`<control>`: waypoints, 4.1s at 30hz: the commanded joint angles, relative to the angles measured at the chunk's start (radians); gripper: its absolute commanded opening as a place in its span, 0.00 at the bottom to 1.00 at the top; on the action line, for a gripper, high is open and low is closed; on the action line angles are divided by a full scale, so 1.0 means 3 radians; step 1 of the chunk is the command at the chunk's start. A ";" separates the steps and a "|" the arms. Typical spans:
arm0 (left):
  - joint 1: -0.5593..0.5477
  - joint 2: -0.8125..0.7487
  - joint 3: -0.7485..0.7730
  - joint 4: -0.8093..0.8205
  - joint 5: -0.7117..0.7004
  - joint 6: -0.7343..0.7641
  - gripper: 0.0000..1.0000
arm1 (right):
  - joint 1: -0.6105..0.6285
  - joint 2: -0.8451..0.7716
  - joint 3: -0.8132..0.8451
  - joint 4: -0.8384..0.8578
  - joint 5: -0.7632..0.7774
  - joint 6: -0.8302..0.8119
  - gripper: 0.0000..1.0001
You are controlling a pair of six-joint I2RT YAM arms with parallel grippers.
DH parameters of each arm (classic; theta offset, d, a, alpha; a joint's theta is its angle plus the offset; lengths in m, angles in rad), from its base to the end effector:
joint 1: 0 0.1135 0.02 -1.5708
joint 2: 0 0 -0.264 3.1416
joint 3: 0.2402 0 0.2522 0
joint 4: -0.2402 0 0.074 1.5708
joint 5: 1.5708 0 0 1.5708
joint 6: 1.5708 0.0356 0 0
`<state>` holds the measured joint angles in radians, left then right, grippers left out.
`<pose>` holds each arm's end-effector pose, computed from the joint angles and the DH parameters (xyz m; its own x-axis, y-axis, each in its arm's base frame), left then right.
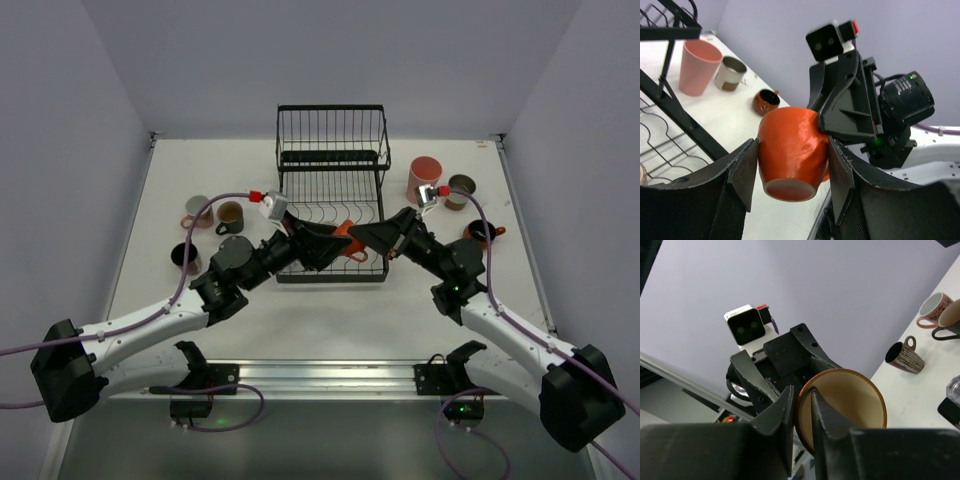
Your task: Unload the cups from the dish rack
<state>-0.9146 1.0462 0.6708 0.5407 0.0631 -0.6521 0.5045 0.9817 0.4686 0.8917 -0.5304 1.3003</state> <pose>0.1481 -0.1960 0.3260 -0.4231 -0.4432 -0.7903 0.7196 0.3657 -0.5903 0.1782 0.1190 0.3037 -0.7119 0.5565 -0.4285 -0.5332 -0.0311 0.8454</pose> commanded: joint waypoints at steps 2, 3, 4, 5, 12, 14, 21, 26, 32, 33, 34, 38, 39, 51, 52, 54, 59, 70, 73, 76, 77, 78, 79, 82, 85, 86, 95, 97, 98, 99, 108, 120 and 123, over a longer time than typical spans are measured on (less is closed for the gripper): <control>-0.0009 0.0010 -0.0007 0.0514 0.0209 -0.0107 0.31 | 0.0041 0.0097 -0.0028 0.0607 0.0075 0.0293 0.06; -0.0009 0.0000 -0.0007 0.0463 0.0209 -0.0086 0.38 | 0.0036 0.0047 -0.0038 0.0602 0.0167 0.0293 0.00; -0.0009 -0.0015 0.0008 0.0412 0.0209 -0.0015 0.55 | 0.0041 0.0001 -0.0059 0.0536 0.0218 0.0238 0.00; -0.0009 -0.0051 0.0034 0.0255 0.0194 0.0031 0.63 | 0.0041 -0.0066 -0.0084 0.0449 0.0259 0.0176 0.00; -0.0009 -0.0429 0.0080 -0.0539 -0.0296 0.0440 0.94 | -0.0004 -0.0731 0.0227 -0.1130 0.0632 -0.0790 0.00; -0.0009 -0.0481 0.0116 -0.0697 -0.0481 0.0522 0.96 | -0.0081 -0.0843 0.0380 -0.1675 0.0755 -0.1137 0.00; -0.0009 -0.0057 0.0499 -0.1699 -0.0982 0.0726 0.98 | -0.0597 -0.0681 0.0892 -0.3288 0.1261 -0.2339 0.00; -0.0009 0.0592 0.0897 -0.2104 -0.1360 0.0865 1.00 | -0.0700 0.0156 0.1342 -0.3862 0.1905 -0.3055 0.00; -0.0009 0.1155 0.1144 -0.2166 -0.1816 0.1038 1.00 | -0.0878 0.1032 0.1751 -0.3918 0.2218 -0.3317 0.00; -0.0009 0.1262 0.1184 -0.2166 -0.1857 0.1084 1.00 | -0.0914 0.1230 0.1787 -0.3903 0.2157 -0.3312 0.00; -0.0004 0.1308 0.1210 -0.2166 -0.1872 0.1100 1.00 | -0.0950 0.1318 0.1853 -0.3862 0.2142 -0.3312 0.00; 0.0016 0.1508 0.1246 -0.2038 -0.1877 0.1172 1.00 | -0.0966 0.1697 0.2027 -0.3811 0.2111 -0.3286 0.00; 0.0032 0.1584 0.1281 -0.2033 -0.1822 0.1172 1.00 | -0.0961 0.1753 0.2083 -0.3806 0.2085 -0.3276 0.00; 0.0241 0.2106 0.1410 -0.1864 -0.1489 0.1223 1.00 | -0.0961 0.2373 0.2354 -0.3836 0.2157 -0.3265 0.00; 0.0241 0.2132 0.1415 -0.1732 -0.1479 0.1228 1.00 | -0.0966 0.2378 0.2355 -0.3836 0.2157 -0.3271 0.01; 0.0252 0.2218 0.1445 -0.1705 -0.1479 0.1243 1.00 | -0.0961 0.2403 0.2370 -0.3867 0.2167 -0.3266 0.02; 0.0267 0.2397 0.1573 -0.1634 -0.1448 0.1325 1.00 | -0.0961 0.2470 0.2431 -0.3949 0.2136 -0.3276 0.11; 0.0303 0.2597 0.1645 -0.1603 -0.1448 0.1340 1.00 | -0.0956 0.2470 0.2406 -0.3985 0.2131 -0.3281 0.27; 0.0303 0.2623 0.1645 -0.1593 -0.1448 0.1351 1.00 | -0.0956 0.2460 0.2401 -0.3975 0.2116 -0.3286 0.28; 0.0313 0.2649 0.1655 -0.1593 -0.1453 0.1361 1.00 | -0.0950 0.2424 0.2390 -0.3939 0.2050 -0.3276 0.34; 0.0313 0.2664 0.1660 -0.1593 -0.1448 0.1361 1.00 | -0.0945 0.2388 0.2390 -0.3918 0.1994 -0.3276 0.36; 0.0313 0.2674 0.1660 -0.1593 -0.1448 0.1366 1.00 | -0.0935 0.2373 0.2395 -0.3913 0.1968 -0.3276 0.38; 0.0318 0.2679 0.1665 -0.1593 -0.1448 0.1366 1.00 | -0.0930 0.2352 0.2401 -0.3913 0.1962 -0.3281 0.41; 0.0318 0.2679 0.1660 -0.1598 -0.1453 0.1366 1.00 | -0.0910 0.2296 0.2426 -0.3918 0.1937 -0.3276 0.44; 0.0318 0.2669 0.1645 -0.1588 -0.1468 0.1366 1.00 | -0.0899 0.2311 0.2436 -0.3918 0.1855 -0.3250 0.44; 0.0318 0.2664 0.1645 -0.1588 -0.1468 0.1366 1.00 | -0.0884 0.2321 0.2436 -0.3918 0.1845 -0.3225 0.44; 0.0318 0.2643 0.1624 -0.1598 -0.1463 0.1376 0.99 | -0.0751 0.2383 0.2457 -0.3903 0.1840 -0.3148 0.44; 0.0318 0.2654 0.1629 -0.1588 -0.1458 0.1381 0.99 | -0.0705 0.2378 0.2487 -0.3939 0.1860 -0.3148 0.44; 0.0318 0.2664 0.1635 -0.1588 -0.1458 0.1381 0.99 | -0.0695 0.2368 0.2508 -0.3954 0.1891 -0.3143 0.44; 0.0323 0.2669 0.1635 -0.1578 -0.1458 0.1381 0.99 | -0.0685 0.2362 0.2513 -0.3974 0.1901 -0.3148 0.44; 0.0354 0.2751 0.1670 -0.1511 -0.1392 0.1397 0.92 | -0.0679 0.2062 0.2406 -0.3990 0.1957 -0.3143 0.44; 0.0359 0.2302 0.1436 -0.1297 -0.1438 0.1356 0.52 | -0.0521 0.0835 0.1389 -0.3459 0.1728 -0.2928 0.44; 0.0354 0.1816 0.1185 -0.1093 -0.1326 0.1294 0.48 | -0.0485 0.0369 0.0940 -0.3025 0.1258 -0.2602 0.47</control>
<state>-0.8120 1.7775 1.0607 0.0647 -0.3412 -0.2455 0.3458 1.1954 0.8402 -0.1623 -0.0296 0.4240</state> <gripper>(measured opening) 0.731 0.459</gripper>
